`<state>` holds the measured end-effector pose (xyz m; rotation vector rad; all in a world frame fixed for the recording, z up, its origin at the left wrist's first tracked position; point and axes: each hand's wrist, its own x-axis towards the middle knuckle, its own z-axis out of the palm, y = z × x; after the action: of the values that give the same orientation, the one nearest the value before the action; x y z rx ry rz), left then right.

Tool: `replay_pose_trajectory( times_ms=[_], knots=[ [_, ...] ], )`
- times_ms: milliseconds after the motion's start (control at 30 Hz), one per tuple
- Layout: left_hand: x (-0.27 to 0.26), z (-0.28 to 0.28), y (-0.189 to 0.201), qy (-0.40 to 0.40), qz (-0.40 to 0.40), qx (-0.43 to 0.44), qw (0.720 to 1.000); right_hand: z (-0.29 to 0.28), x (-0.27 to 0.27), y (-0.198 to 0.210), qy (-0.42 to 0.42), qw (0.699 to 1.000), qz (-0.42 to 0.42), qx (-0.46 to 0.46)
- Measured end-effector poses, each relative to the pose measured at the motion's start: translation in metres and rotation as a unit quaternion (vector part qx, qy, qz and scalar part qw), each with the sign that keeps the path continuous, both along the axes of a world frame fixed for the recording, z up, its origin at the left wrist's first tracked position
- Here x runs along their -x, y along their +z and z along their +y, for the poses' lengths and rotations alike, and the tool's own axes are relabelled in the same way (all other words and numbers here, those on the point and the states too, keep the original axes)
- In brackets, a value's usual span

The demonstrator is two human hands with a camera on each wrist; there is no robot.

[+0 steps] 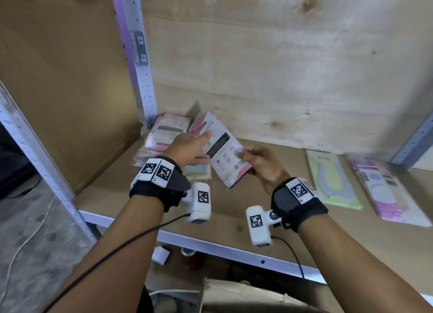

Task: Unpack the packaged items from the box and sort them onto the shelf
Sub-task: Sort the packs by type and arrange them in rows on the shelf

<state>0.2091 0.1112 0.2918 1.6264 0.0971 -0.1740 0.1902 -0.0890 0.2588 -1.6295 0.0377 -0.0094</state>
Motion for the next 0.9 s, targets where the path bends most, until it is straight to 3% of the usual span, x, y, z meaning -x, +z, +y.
replay_pose_trajectory(
  times_ms=[133,233,333,467,533,667,733,900],
  knots=[
    [0.0,-0.037,0.006,-0.015,0.036,0.148,0.988,-0.03,0.031,0.012,0.013,0.972,-0.161,0.17],
    [0.002,-0.063,0.005,0.011,0.016,0.182,0.983,-0.054,0.05,0.013,0.038,0.938,-0.206,0.276],
    [0.002,-0.084,-0.006,0.023,-0.011,0.141,0.99,-0.082,0.064,0.008,0.075,0.952,-0.17,0.245],
    [0.007,-0.111,-0.019,-0.084,0.006,0.083,0.993,-0.118,0.067,-0.001,-0.066,0.952,-0.144,0.261],
    [0.01,-0.126,-0.023,-0.143,0.005,0.072,0.987,-0.136,0.065,-0.005,-0.099,0.966,-0.09,0.22],
    [0.015,-0.15,-0.029,-0.192,0.012,0.066,0.979,-0.16,0.069,-0.013,0.031,0.994,0.028,0.105],
    [0.013,-0.157,-0.031,-0.183,0.005,0.065,0.981,-0.168,0.071,-0.012,0.051,0.996,0.027,0.072],
    [-0.005,-0.15,-0.028,-0.046,-0.038,0.113,0.992,-0.187,0.079,-0.005,0.102,0.991,0.024,0.088]
  ],
)
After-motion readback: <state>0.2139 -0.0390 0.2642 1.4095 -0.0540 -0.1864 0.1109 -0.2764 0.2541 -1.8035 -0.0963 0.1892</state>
